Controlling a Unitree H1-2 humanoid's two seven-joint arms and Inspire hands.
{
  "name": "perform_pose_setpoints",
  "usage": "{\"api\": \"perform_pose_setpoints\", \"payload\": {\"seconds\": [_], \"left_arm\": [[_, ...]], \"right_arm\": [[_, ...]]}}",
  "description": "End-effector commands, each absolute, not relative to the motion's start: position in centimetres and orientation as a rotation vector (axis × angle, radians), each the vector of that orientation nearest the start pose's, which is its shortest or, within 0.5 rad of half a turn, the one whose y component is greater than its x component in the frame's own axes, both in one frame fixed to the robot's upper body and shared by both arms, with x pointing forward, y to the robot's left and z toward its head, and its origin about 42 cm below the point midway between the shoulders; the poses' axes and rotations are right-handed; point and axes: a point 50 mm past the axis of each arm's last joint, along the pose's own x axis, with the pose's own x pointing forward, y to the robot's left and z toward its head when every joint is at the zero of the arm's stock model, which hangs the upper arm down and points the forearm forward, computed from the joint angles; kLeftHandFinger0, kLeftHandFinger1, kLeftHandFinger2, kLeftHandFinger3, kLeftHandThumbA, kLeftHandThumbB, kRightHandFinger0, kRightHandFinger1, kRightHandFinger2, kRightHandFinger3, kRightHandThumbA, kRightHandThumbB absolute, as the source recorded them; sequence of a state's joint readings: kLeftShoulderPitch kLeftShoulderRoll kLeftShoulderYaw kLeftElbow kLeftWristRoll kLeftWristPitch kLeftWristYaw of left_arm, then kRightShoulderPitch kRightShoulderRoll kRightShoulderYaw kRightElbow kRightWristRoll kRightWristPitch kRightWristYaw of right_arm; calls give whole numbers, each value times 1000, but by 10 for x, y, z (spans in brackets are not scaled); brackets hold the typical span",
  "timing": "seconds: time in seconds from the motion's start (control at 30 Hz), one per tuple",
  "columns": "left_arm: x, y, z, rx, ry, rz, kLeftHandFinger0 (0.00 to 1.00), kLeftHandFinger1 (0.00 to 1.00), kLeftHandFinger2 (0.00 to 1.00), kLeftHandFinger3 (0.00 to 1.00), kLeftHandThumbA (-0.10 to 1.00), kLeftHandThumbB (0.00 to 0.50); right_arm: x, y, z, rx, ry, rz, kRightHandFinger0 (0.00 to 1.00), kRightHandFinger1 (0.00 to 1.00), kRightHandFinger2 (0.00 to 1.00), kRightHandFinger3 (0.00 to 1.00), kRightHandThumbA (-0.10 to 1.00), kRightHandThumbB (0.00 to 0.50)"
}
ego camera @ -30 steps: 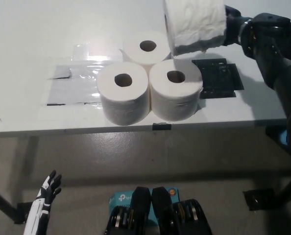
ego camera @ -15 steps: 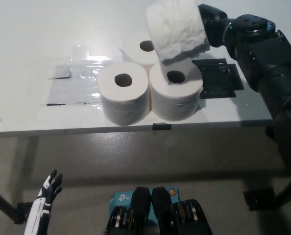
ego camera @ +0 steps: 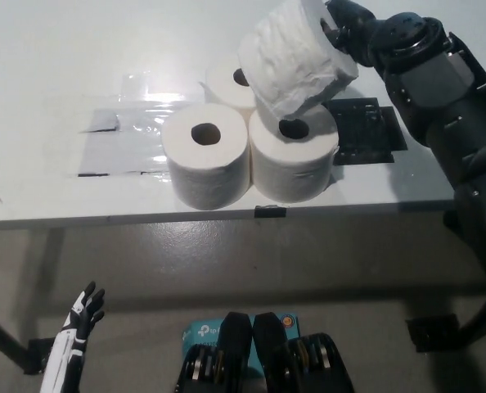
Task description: A few rolls of toilet paper are kept infront of the robot and the robot uses its right hand to lift one of the rolls and and places it on top of the other rolls to stack it.
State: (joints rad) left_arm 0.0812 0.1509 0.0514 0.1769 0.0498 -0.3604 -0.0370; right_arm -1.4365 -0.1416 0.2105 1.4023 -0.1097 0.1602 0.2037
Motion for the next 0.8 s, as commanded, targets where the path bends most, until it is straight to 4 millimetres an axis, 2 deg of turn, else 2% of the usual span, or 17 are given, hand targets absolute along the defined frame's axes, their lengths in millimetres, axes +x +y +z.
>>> {"api": "perform_pose_setpoints", "payload": {"seconds": [0.0,0.07,0.17,0.2,0.27,0.37,0.43,0.47,0.5,0.53,0.57,0.6,0.63,0.67,0.7,0.73,0.77], "left_arm": [[250,281,69,236,-172,-18,1000,1000,1000,1000,1000,207],[251,281,69,238,-167,-18,1000,1000,1000,1000,1000,212],[252,280,70,238,-169,-19,1000,1000,1000,1000,1000,210],[251,281,70,238,-170,-20,1000,1000,1000,1000,1000,202],[251,281,70,242,-172,-21,1000,1000,1000,1000,1000,200],[252,281,70,241,-166,-19,1000,1000,1000,1000,1000,199],[252,280,70,243,-170,-21,1000,1000,1000,1000,1000,195],[252,280,70,244,-169,-22,1000,1000,1000,1000,1000,195],[252,280,70,245,-168,-24,1000,1000,1000,1000,1000,193],[253,280,70,245,-170,-26,1000,1000,1000,1000,1000,192],[254,280,70,245,-170,-27,1000,1000,1000,1000,1000,193],[254,280,70,252,-170,-28,1000,1000,1000,1000,1000,192],[254,280,71,251,-170,-31,1000,1000,1000,1000,1000,191],[254,280,71,250,-171,-31,1000,1000,1000,1000,1000,188],[254,279,71,252,-171,-31,1000,1000,1000,1000,1000,187],[254,279,72,256,-172,-31,1000,1000,1000,1000,1000,186],[254,279,72,256,-172,-32,1000,1000,1000,1000,1000,187]], "right_arm": [[605,-129,433,-646,-19,285,0,129,389,408,902,35],[605,-127,434,-676,-23,289,0,162,436,352,901,39],[605,-123,433,-751,-18,271,19,248,523,382,944,87],[604,-121,433,-744,-11,271,19,263,545,448,920,84],[604,-117,431,-775,-22,294,25,300,568,419,914,51],[603,-111,429,-817,-32,313,0,314,586,412,915,53],[602,-107,426,-818,-33,328,0,294,578,454,888,56],[602,-106,425,-818,-36,334,0,297,583,490,883,46],[601,-103,422,-816,-37,345,0,301,600,693,869,45],[601,-103,421,-819,-35,345,0,249,569,759,825,49],[601,-102,419,-824,-34,345,0,229,558,743,807,51],[600,-100,418,-847,-39,352,0,216,543,630,816,63],[600,-99,417,-852,-41,354,0,187,519,571,842,67],[600,-98,416,-865,-46,354,0,126,420,401,869,76],[600,-98,416,-872,-48,350,15,71,326,326,885,94],[600,-96,416,-871,-55,346,80,164,388,424,884,128],[600,-96,416,-870,-49,359,82,174,327,471,910,207]]}}
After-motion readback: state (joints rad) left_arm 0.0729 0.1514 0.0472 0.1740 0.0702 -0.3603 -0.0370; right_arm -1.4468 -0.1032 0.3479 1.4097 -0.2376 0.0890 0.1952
